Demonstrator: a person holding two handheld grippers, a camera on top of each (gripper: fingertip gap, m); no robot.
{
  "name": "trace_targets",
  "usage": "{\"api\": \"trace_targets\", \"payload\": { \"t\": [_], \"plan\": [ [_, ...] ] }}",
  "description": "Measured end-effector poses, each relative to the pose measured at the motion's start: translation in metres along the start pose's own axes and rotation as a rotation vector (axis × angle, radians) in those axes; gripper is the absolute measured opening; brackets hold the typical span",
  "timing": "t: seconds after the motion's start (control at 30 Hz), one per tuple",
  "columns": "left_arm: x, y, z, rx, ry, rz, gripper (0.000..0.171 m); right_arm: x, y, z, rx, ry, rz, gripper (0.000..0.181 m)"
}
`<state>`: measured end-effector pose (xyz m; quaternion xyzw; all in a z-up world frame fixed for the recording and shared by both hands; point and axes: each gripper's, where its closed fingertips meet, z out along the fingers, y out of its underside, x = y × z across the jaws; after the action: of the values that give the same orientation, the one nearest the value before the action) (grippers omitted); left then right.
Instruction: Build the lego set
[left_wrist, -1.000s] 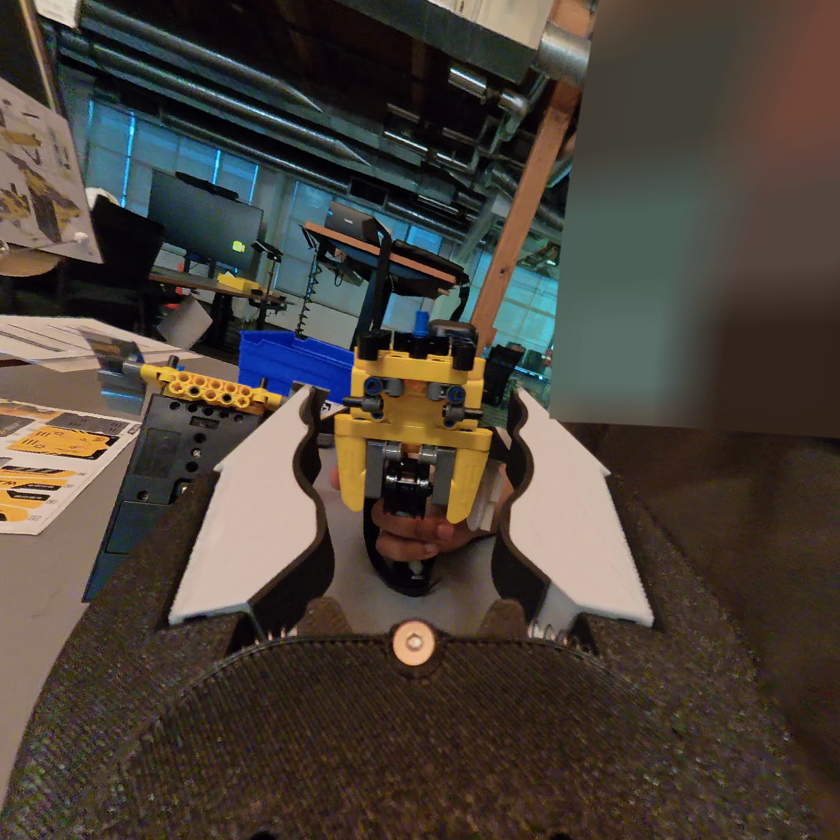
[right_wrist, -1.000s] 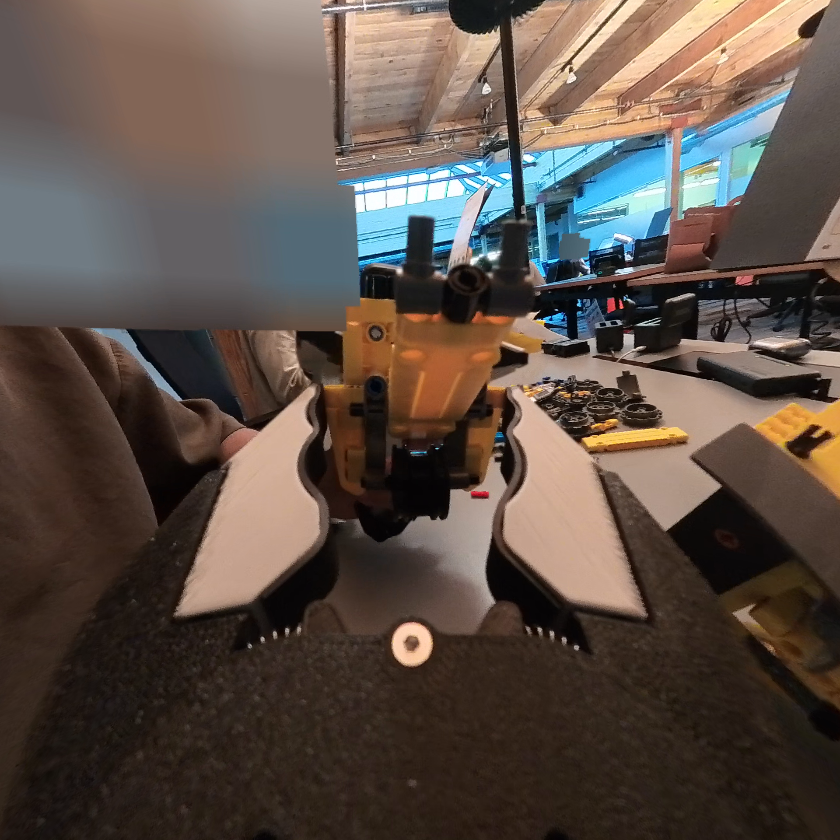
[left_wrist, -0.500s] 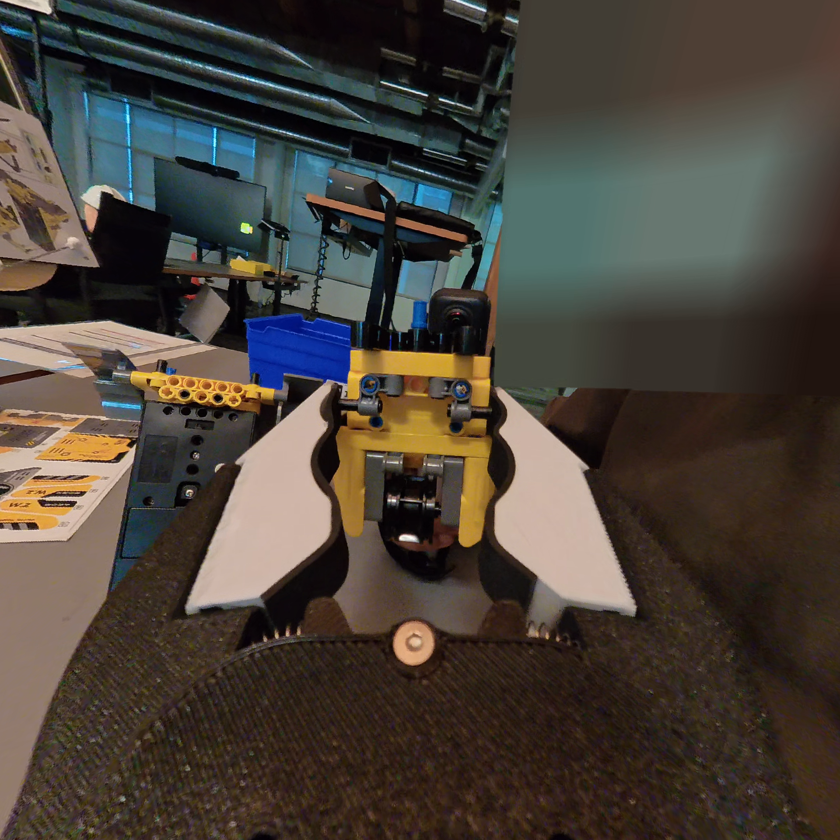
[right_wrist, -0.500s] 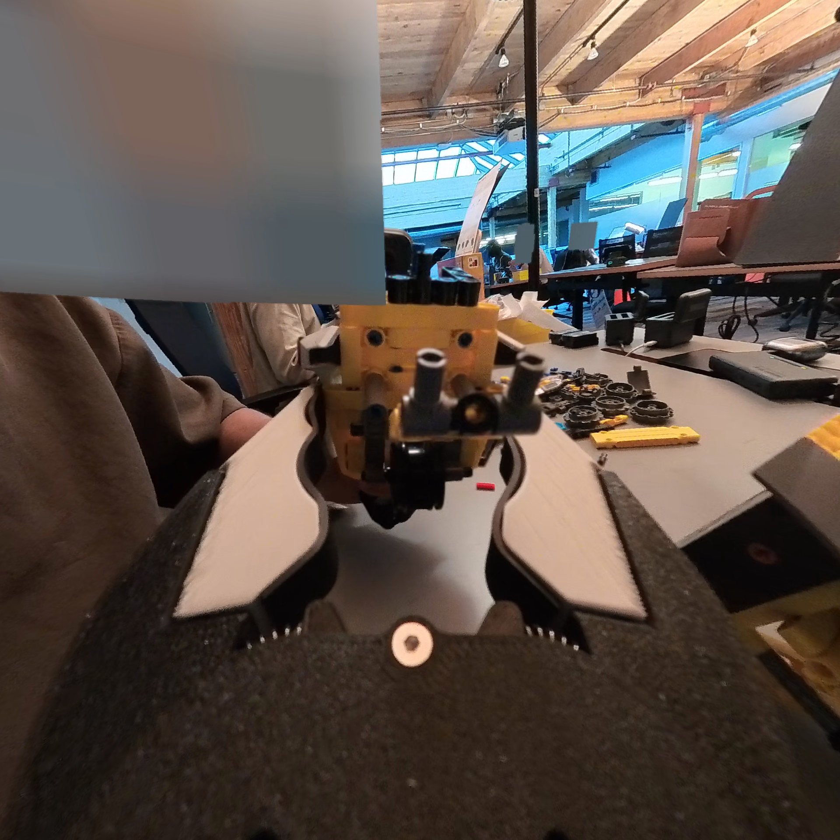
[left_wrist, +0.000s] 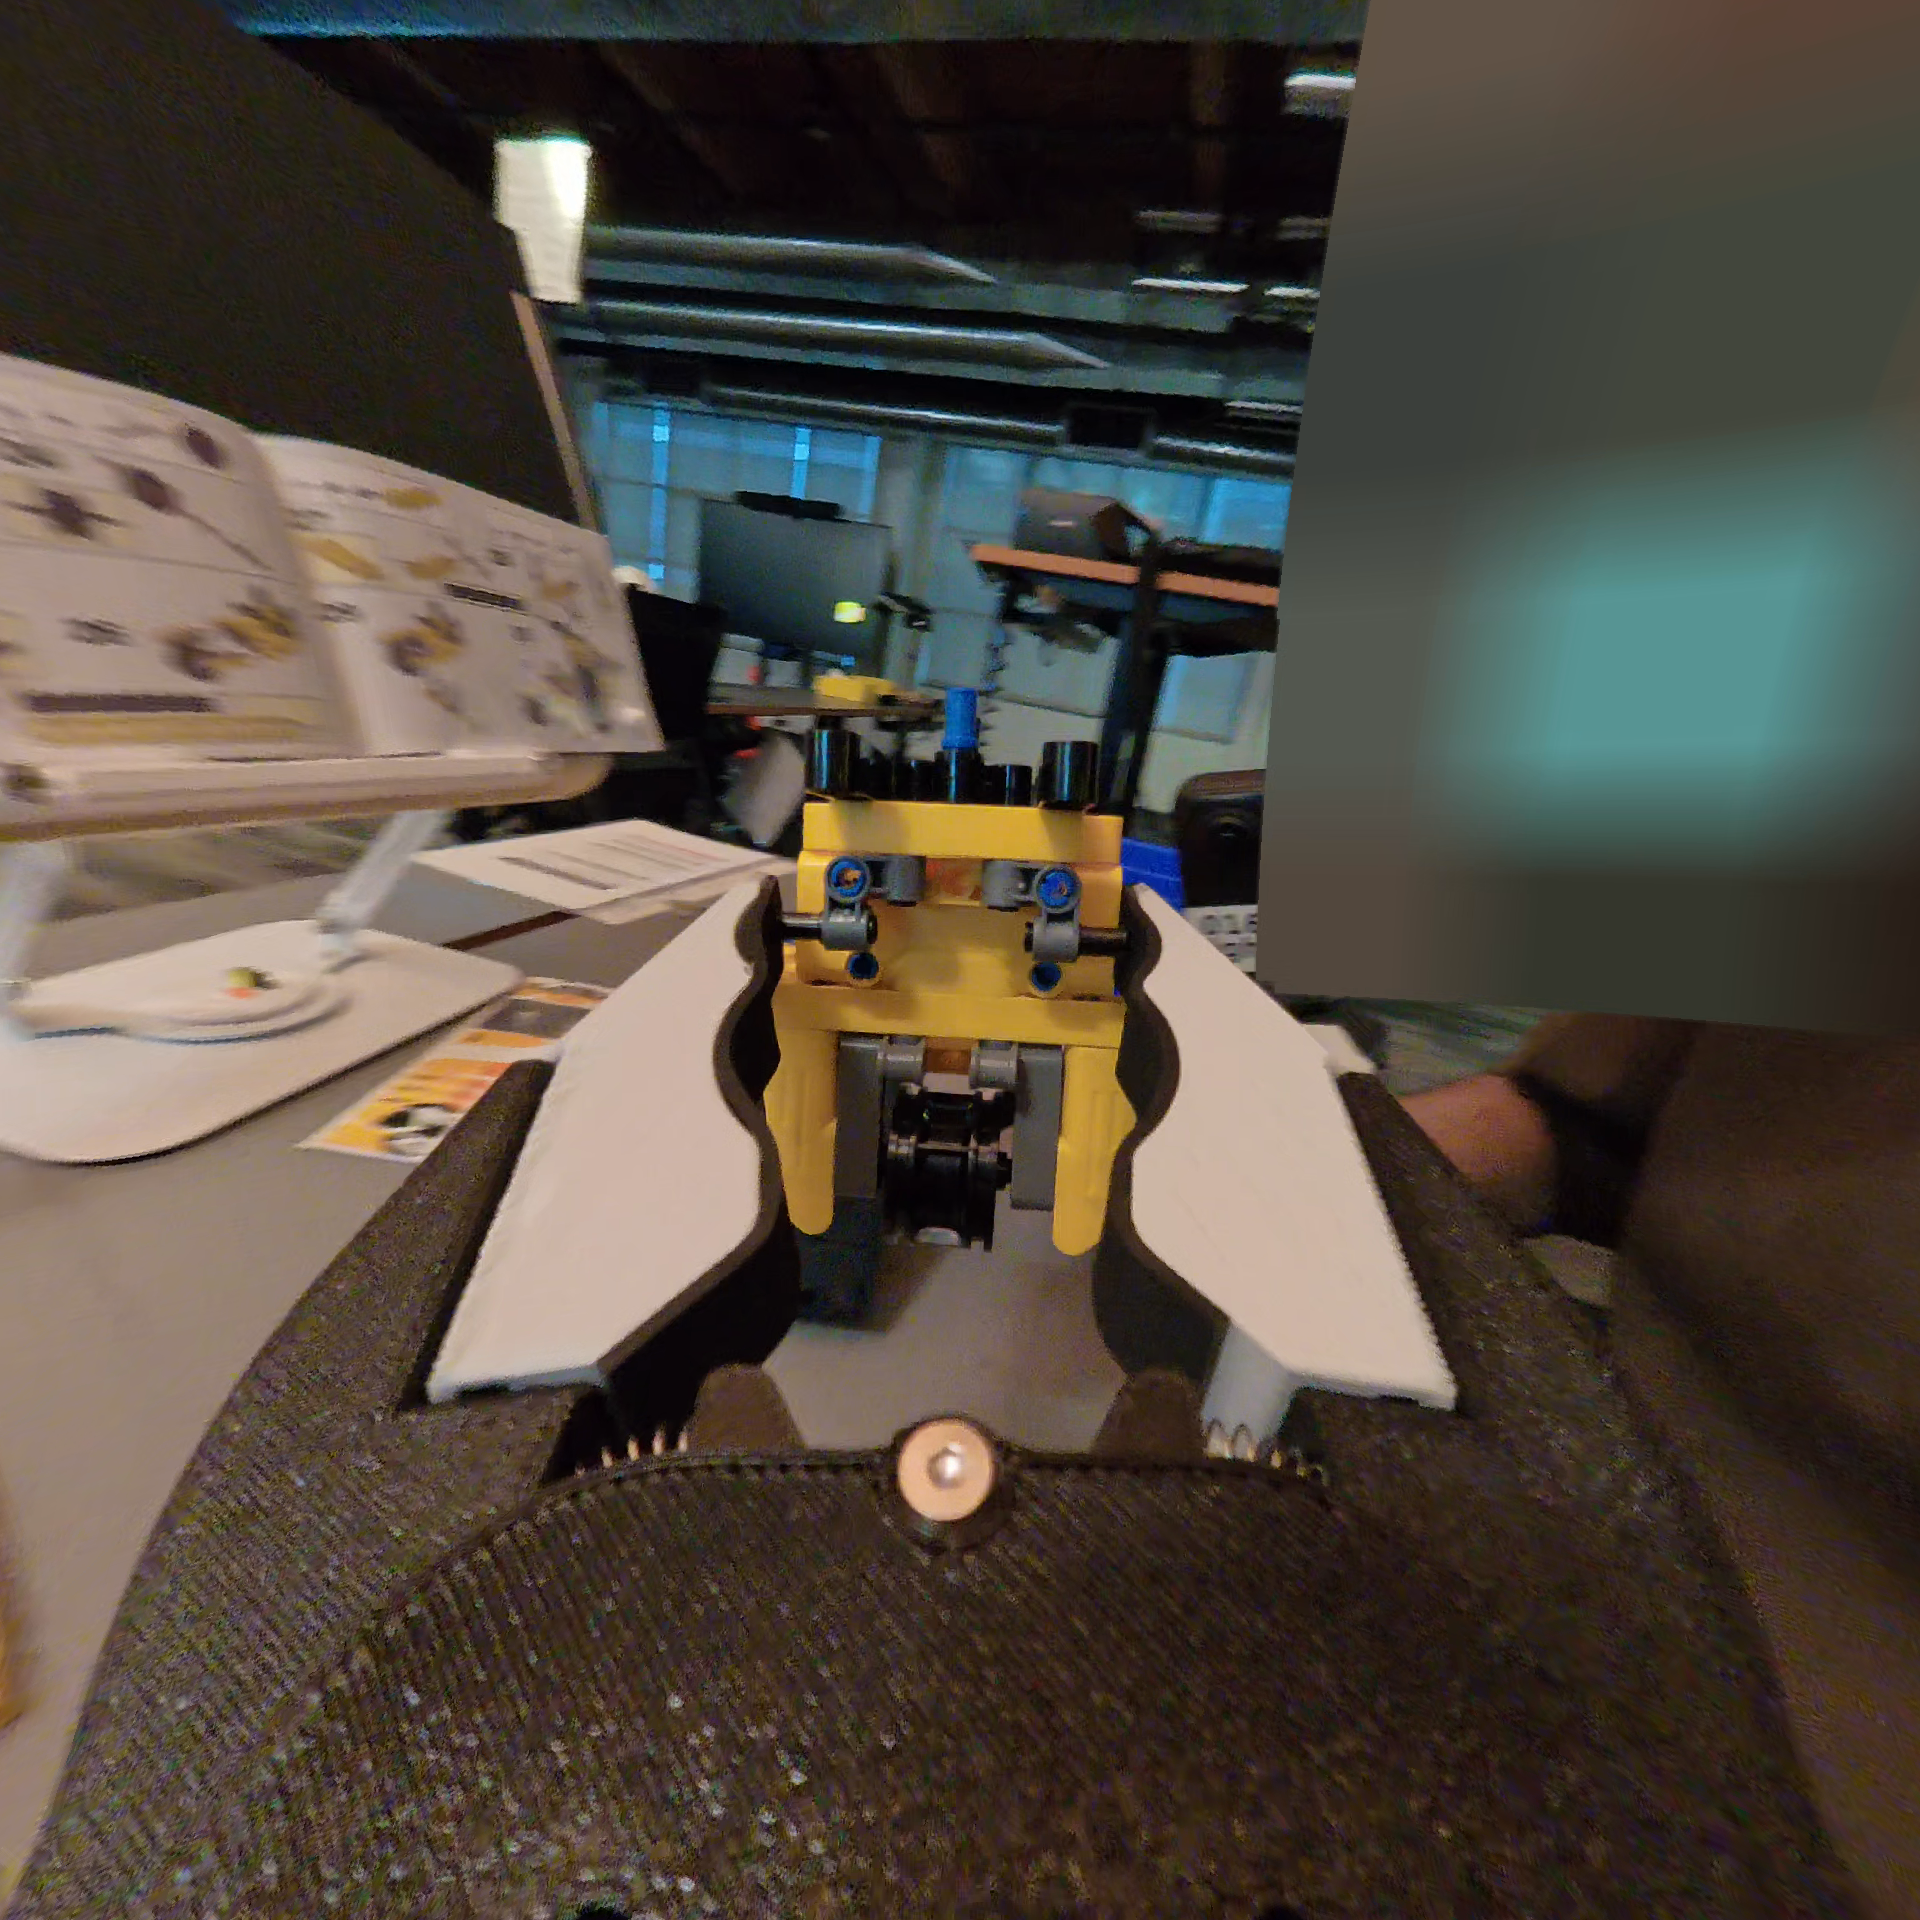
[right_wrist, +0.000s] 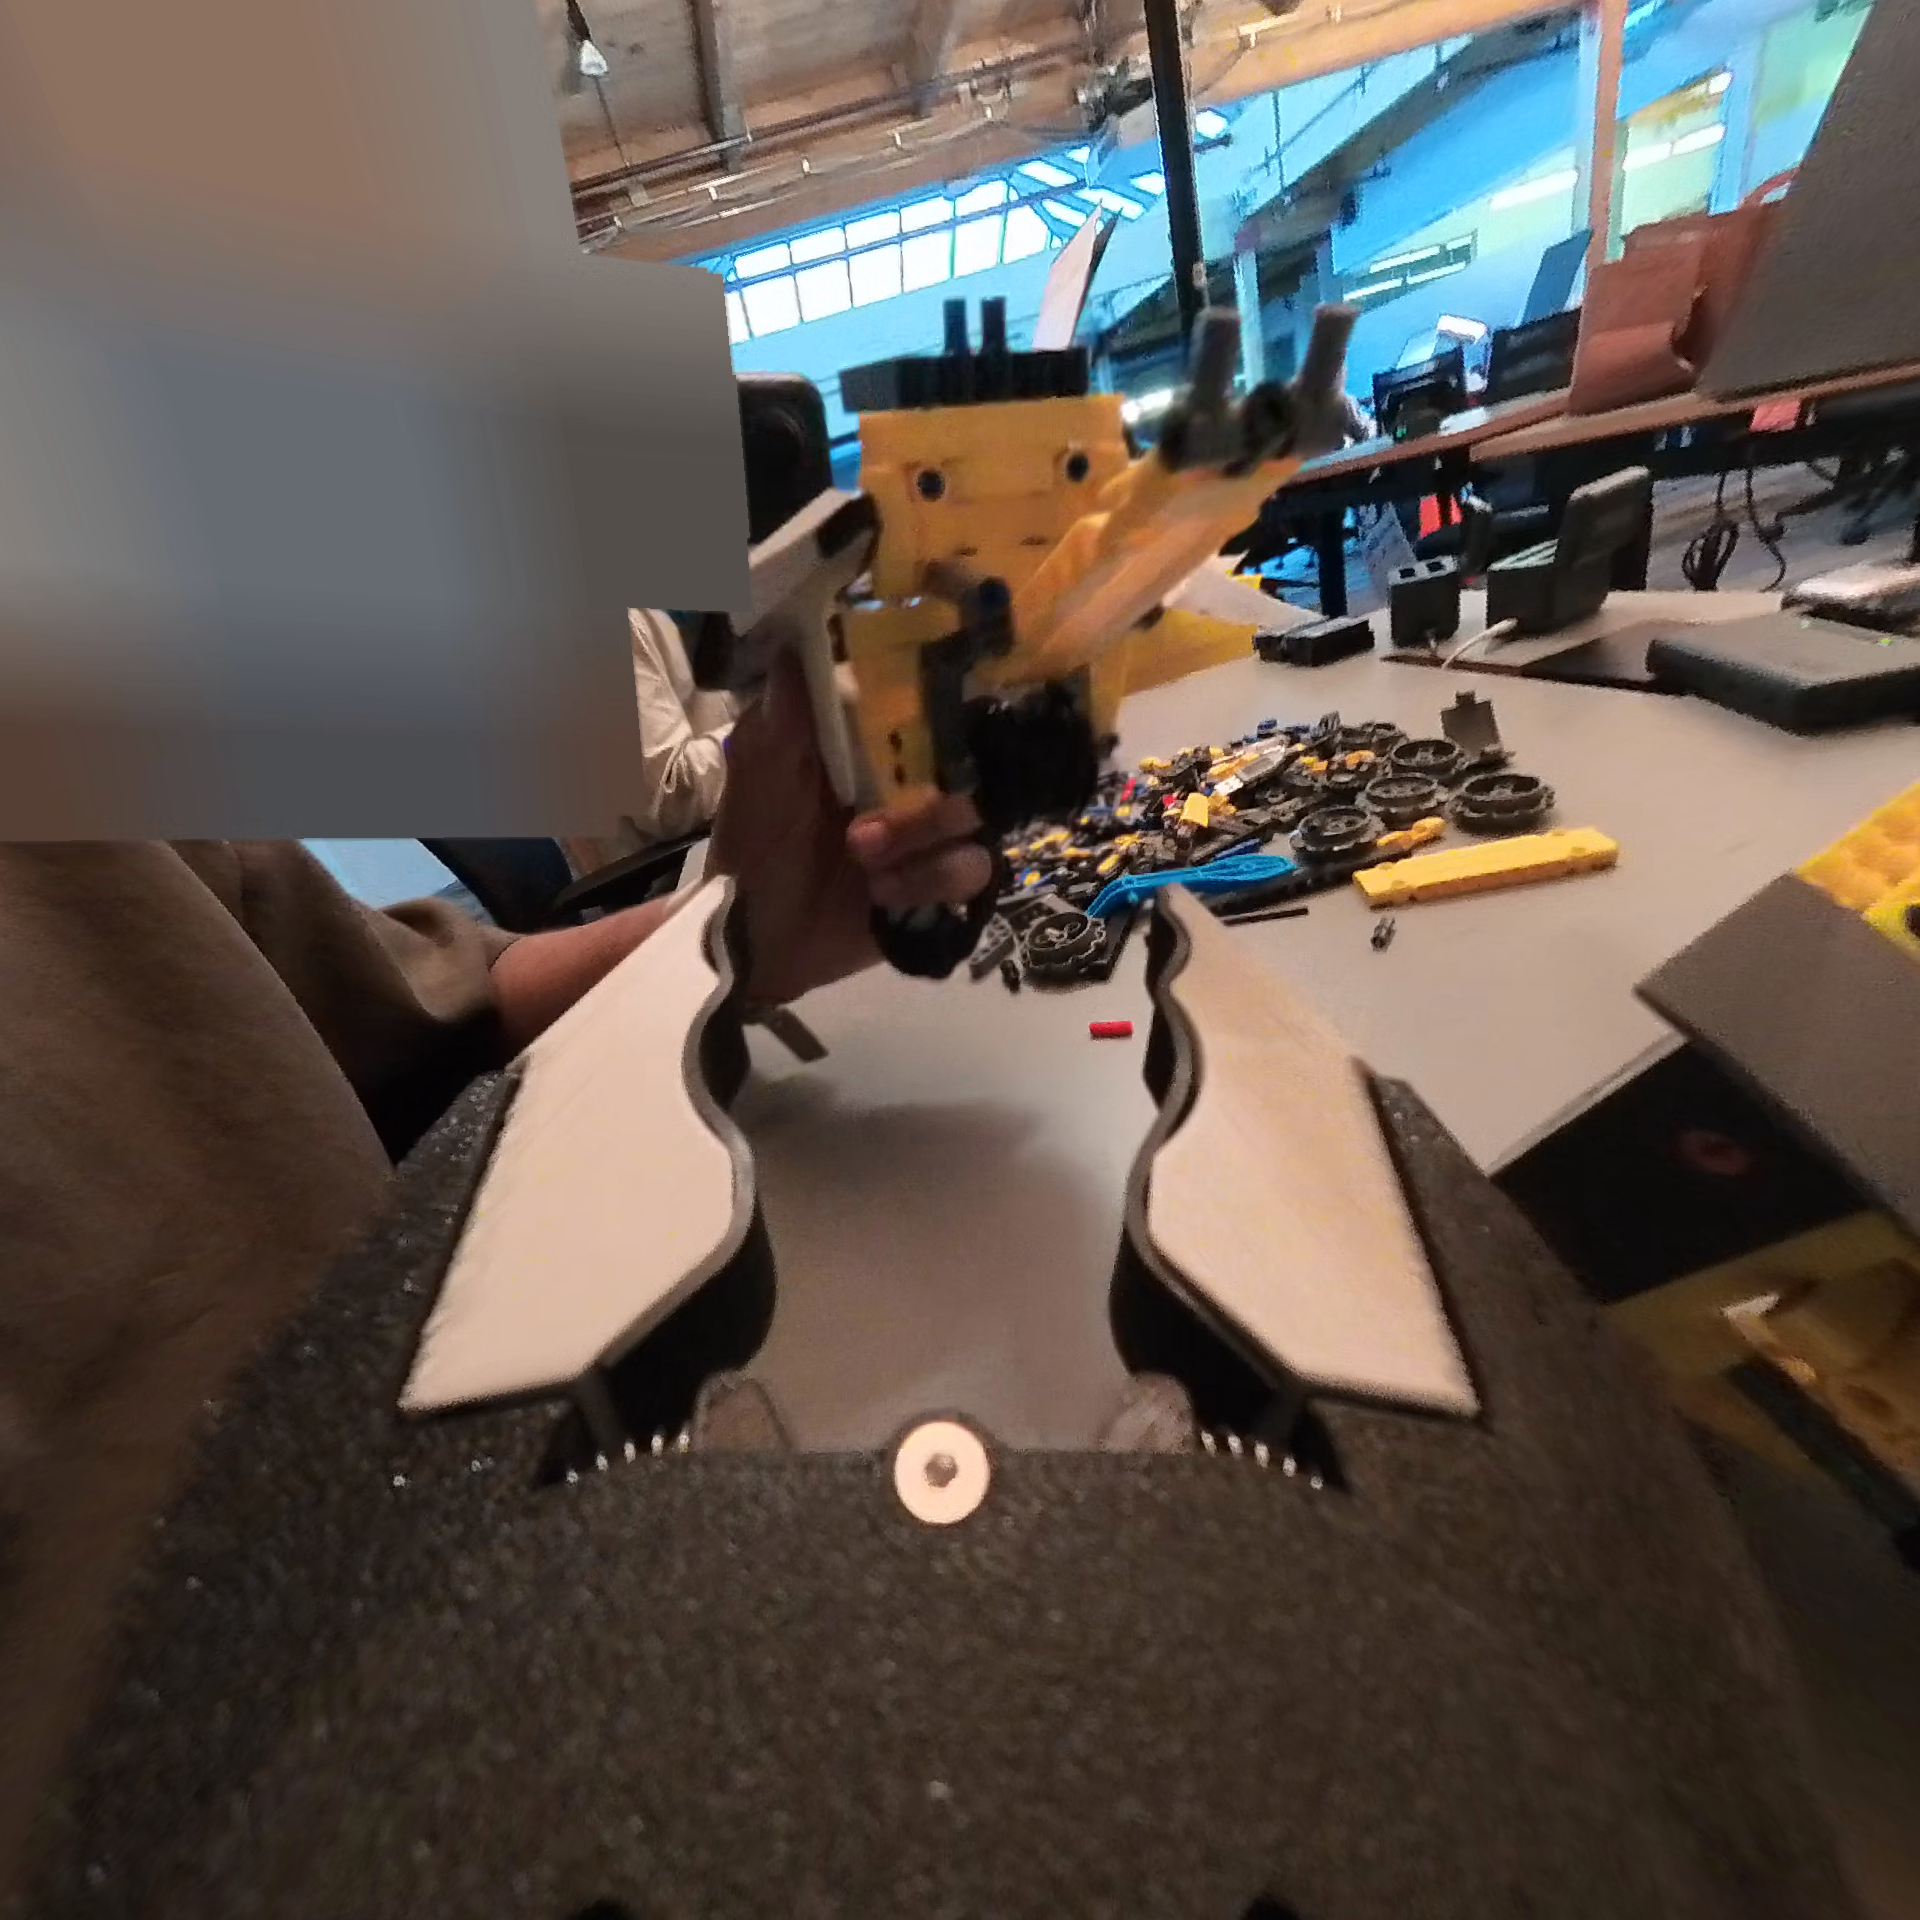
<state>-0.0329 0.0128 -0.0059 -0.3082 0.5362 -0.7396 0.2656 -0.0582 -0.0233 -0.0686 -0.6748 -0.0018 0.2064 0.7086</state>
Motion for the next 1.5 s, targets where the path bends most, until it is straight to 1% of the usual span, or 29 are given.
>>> {"api": "trace_targets", "payload": {
  "t": [0.07, 0.13, 0.23, 0.3, 0.43, 0.53, 0.6, 0.67, 0.73, 0.8, 0.83, 0.93, 1.0, 1.1, 1.2, 1.23, 1.3, 1.37, 1.4, 1.5],
  "plan": [
    [-0.014, -0.007, -0.009, -0.022, -0.077, 0.069, 0.057, -0.001, 0.003, 0.000, -0.023, -0.005, 0.011, 0.076],
    [-0.026, -0.005, -0.016, -0.101, -0.127, 0.132, 0.058, -0.001, 0.005, -0.001, -0.048, 0.004, -0.006, 0.075],
    [-0.038, 0.010, -0.023, -0.260, -0.187, 0.152, 0.059, 0.002, 0.007, -0.003, -0.087, 0.054, -0.110, 0.071],
    [-0.040, 0.023, -0.022, -0.360, -0.204, 0.168, 0.058, 0.011, 0.010, -0.006, -0.136, 0.137, -0.237, 0.064],
    [-0.041, 0.061, -0.017, -0.576, -0.235, 0.248, 0.059, 0.023, 0.010, -0.013, -0.224, 0.302, -0.573, 0.054],
    [-0.039, 0.084, -0.012, -0.691, -0.245, 0.250, 0.059, 0.024, 0.014, -0.011, -0.280, 0.394, -0.825, 0.051],
    [-0.034, 0.090, -0.009, -0.714, -0.236, 0.220, 0.059, 0.024, 0.019, -0.008, -0.319, 0.457, -0.992, 0.050],
    [-0.028, 0.089, -0.006, -0.705, -0.230, 0.180, 0.059, 0.023, 0.019, -0.006, -0.333, 0.536, -1.174, 0.048],
    [-0.024, 0.087, -0.004, -0.692, -0.231, 0.134, 0.059, 0.019, 0.018, -0.005, -0.320, 0.599, -1.358, 0.035],
    [-0.019, 0.083, -0.002, -0.671, -0.229, 0.080, 0.059, 0.018, 0.023, -0.001, -0.336, 0.627, -1.484, 0.029],
    [-0.015, 0.082, -0.001, -0.658, -0.221, 0.050, 0.059, 0.020, 0.028, 0.001, -0.368, 0.634, -1.513, 0.028],
    [-0.004, 0.078, 0.003, -0.623, -0.200, -0.020, 0.059, 0.032, 0.038, 0.003, -0.456, 0.659, -1.460, 0.038],
    [-0.003, 0.078, 0.002, -0.629, -0.210, -0.027, 0.058, 0.036, 0.033, 0.002, -0.454, 0.687, -1.420, 0.039],
    [0.003, 0.080, 0.002, -0.636, -0.203, -0.050, 0.059, 0.040, 0.034, 0.003, -0.471, 0.691, -1.398, 0.032],
    [0.009, 0.080, 0.006, -0.632, -0.178, -0.092, 0.058, 0.041, 0.036, 0.005, -0.488, 0.698, -1.453, 0.014],
    [0.009, 0.079, 0.007, -0.633, -0.182, -0.089, 0.058, 0.041, 0.035, 0.005, -0.488, 0.707, -1.454, 0.013],
    [0.012, 0.078, 0.011, -0.629, -0.169, -0.068, 0.058, 0.044, 0.034, 0.004, -0.495, 0.722, -1.408, 0.008],
    [0.015, 0.077, 0.016, -0.617, -0.150, -0.077, 0.064, 0.048, 0.034, 0.004, -0.499, 0.719, -1.350, 0.007],
    [0.016, 0.075, 0.018, -0.605, -0.141, -0.082, 0.071, 0.050, 0.033, 0.004, -0.497, 0.724, -1.326, 0.007],
    [0.015, 0.064, 0.023, -0.520, -0.124, -0.097, 0.100, 0.053, 0.032, 0.002, -0.480, 0.715, -1.200, 0.007]
  ]
}}
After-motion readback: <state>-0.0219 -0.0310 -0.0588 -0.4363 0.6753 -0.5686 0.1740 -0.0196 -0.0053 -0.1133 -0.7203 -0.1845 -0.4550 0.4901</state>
